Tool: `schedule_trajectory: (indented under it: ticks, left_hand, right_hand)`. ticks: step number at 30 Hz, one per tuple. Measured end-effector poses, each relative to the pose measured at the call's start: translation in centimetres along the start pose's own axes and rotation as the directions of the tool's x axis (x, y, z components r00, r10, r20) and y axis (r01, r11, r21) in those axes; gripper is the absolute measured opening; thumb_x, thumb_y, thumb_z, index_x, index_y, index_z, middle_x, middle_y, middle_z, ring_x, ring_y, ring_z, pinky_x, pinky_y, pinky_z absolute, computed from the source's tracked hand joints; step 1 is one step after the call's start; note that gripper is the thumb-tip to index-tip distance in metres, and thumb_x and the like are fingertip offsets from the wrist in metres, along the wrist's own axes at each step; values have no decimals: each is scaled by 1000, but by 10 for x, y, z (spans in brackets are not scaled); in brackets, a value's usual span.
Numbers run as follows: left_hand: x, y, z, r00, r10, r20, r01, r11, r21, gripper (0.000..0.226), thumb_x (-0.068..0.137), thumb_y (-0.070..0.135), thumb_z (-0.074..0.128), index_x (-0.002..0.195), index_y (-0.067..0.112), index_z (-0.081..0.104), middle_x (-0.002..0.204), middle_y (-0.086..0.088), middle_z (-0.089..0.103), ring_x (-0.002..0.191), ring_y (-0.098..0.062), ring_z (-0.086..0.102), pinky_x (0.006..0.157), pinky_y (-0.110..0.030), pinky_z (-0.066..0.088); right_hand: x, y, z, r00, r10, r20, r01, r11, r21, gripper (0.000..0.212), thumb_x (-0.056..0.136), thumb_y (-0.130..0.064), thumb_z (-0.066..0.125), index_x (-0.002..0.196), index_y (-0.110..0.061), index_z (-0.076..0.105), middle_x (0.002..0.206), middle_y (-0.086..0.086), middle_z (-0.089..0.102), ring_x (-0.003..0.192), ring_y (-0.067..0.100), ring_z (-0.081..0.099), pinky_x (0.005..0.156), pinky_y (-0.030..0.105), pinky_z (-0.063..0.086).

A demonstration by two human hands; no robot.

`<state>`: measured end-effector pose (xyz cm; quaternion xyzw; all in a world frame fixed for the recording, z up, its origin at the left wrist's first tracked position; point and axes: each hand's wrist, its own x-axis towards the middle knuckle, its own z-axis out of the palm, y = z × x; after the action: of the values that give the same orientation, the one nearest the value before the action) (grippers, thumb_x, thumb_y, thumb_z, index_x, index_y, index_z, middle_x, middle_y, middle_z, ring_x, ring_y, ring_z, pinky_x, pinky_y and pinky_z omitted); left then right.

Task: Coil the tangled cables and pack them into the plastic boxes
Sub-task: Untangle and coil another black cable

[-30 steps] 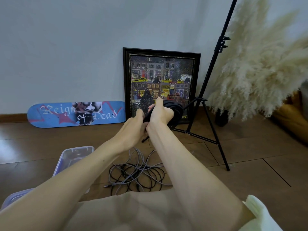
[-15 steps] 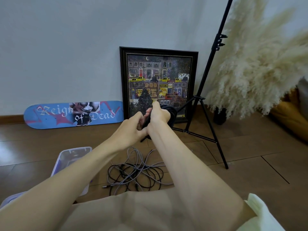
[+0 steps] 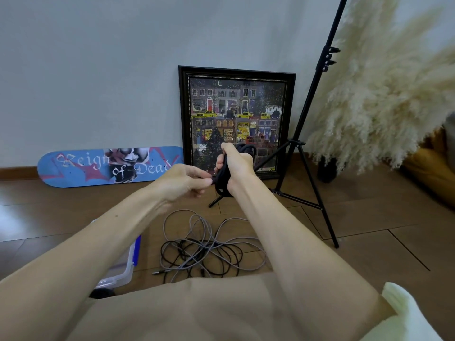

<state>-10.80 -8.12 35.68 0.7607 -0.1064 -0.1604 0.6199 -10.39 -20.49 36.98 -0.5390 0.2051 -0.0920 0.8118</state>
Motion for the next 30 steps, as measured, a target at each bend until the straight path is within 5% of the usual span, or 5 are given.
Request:
schedule_trajectory:
  ticks: [4, 13, 18, 22, 30]
  left_hand:
    - [2, 4, -3, 945, 320, 69, -270, 640, 720, 20, 91, 16, 60, 106, 5, 68, 81, -2, 62, 74, -13, 52, 69, -24, 36]
    - [8, -9, -15, 926, 321, 199, -372, 688, 623, 4, 92, 17, 59, 90, 14, 59, 76, 5, 56, 79, -18, 54, 74, -29, 41]
    - [-1, -1, -17, 944, 312, 105, -326, 839, 437, 35, 95, 28, 52, 124, 8, 54, 109, 1, 54, 101, -9, 49, 74, 0, 36]
    - [-5, -7, -7, 945, 270, 182, -322, 696, 642, 89, 71, 72, 36, 141, 17, 40, 141, -1, 33, 134, -13, 26, 111, -24, 19]
    - [-1, -25, -6, 919, 341, 196, -349, 474, 809, 62, 84, 64, 39, 131, 25, 53, 145, 5, 32, 135, -12, 23, 102, -24, 3]
  right_hand:
    - [1, 1, -6, 999, 38, -6, -38, 998, -54, 30, 93, -11, 56, 64, -5, 52, 52, 6, 51, 43, 18, 46, 51, 27, 43]
    - [2, -7, -14, 921, 283, 268, -340, 921, 193, 35, 94, -21, 58, 62, -17, 45, 39, -6, 36, 34, 10, 35, 48, 20, 33]
    - [1, -9, -19, 880, 286, 380, -392, 888, 240, 34, 91, -21, 60, 63, -18, 41, 36, -8, 34, 30, 7, 29, 41, 18, 32]
    - [-1, -8, -15, 852, 273, 447, -416, 871, 262, 36, 93, -21, 57, 62, -19, 40, 36, -8, 33, 30, 7, 29, 38, 16, 33]
    - [6, 0, -16, 812, 273, 516, -384, 915, 120, 48, 91, -16, 52, 44, -18, 46, 33, -8, 31, 28, 5, 27, 36, 17, 31]
